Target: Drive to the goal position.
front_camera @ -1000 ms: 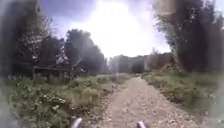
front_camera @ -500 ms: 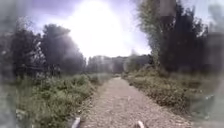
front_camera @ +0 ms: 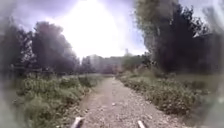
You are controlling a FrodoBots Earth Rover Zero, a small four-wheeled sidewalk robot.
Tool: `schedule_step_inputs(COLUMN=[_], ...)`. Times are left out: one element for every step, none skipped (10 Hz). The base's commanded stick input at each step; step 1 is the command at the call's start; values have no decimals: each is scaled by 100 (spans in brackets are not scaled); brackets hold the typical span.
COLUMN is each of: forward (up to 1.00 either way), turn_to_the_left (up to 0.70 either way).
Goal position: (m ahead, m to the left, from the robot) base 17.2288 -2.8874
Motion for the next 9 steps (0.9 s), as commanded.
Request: schedule_step_inputs(forward=[70, 70, 70, 70, 70, 70, 70, 70, 70], turn_to_the_left=[-9, -35, -35, 0, 0, 0, 0, 0, 0])
